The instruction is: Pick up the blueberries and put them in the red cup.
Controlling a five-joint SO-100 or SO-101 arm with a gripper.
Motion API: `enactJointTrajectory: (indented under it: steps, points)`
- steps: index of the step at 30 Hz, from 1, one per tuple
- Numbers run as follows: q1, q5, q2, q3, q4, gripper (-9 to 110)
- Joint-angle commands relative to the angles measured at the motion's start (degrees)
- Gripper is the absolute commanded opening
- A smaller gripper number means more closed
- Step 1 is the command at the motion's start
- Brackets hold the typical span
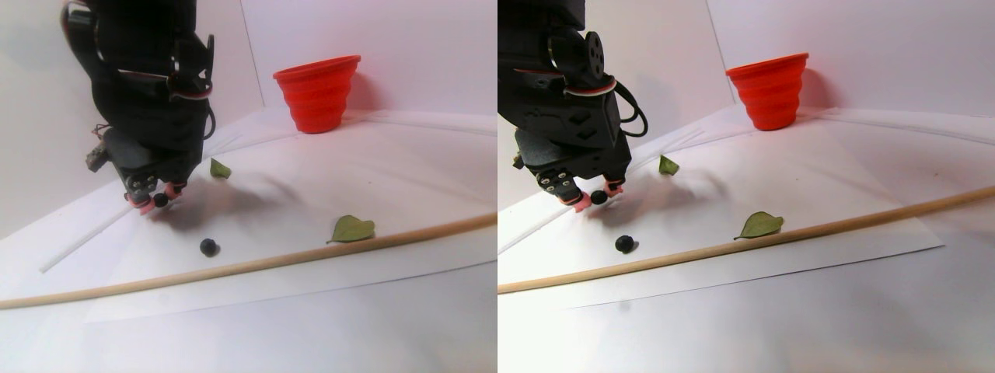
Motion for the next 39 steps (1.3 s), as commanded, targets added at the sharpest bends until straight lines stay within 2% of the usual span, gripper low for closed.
enactJointTrajectory:
  steps: [1,39]
  points:
    - [-0.3,-0.3,7.9,2.4,1.3,13]
    - [11.8,0.1,51.8,12.7,30.8,12]
